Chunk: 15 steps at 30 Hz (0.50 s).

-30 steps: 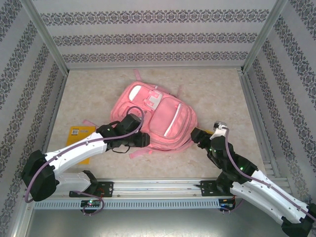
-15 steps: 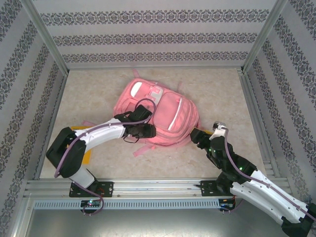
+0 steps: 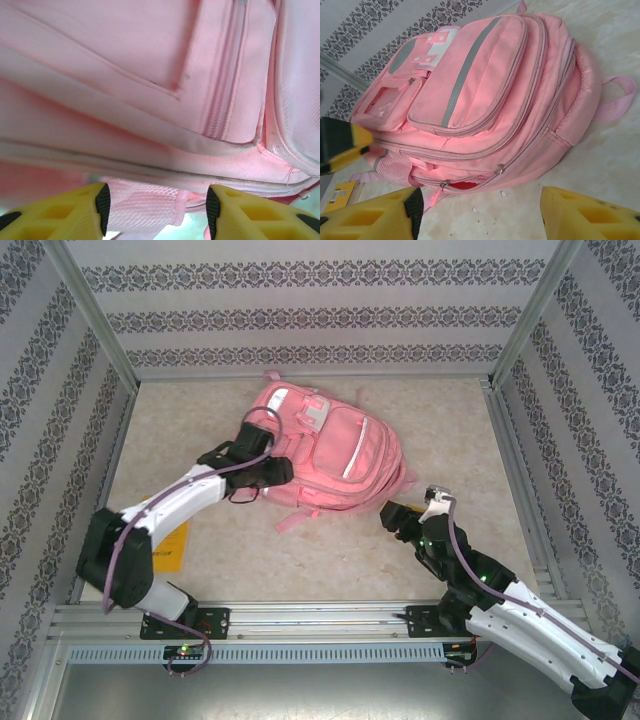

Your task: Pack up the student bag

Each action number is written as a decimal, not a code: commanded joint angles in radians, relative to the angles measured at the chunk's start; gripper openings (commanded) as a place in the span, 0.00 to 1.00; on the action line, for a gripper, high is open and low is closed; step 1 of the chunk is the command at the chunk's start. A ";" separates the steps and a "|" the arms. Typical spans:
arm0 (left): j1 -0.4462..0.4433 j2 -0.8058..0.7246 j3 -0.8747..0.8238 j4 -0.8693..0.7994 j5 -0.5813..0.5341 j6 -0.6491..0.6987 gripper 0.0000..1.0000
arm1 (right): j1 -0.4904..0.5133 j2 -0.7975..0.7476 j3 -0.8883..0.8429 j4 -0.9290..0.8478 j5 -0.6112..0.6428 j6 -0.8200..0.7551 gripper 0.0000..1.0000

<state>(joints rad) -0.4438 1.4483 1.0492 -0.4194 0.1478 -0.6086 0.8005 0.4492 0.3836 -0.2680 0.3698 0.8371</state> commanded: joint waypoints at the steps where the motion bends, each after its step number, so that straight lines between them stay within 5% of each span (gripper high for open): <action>1: 0.066 -0.122 -0.057 -0.033 -0.077 0.023 0.56 | -0.003 0.023 -0.013 0.052 -0.025 -0.015 0.64; 8: 0.356 -0.241 -0.195 -0.220 -0.393 -0.247 0.66 | -0.002 0.063 -0.034 0.103 -0.055 -0.009 0.64; 15: 0.576 -0.153 -0.278 -0.206 -0.337 -0.340 0.85 | -0.004 0.050 -0.034 0.104 -0.065 -0.026 0.64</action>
<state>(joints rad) 0.0776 1.2747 0.8127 -0.5907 -0.1852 -0.8650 0.8005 0.5110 0.3576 -0.1886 0.3157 0.8322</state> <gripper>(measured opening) 0.842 0.641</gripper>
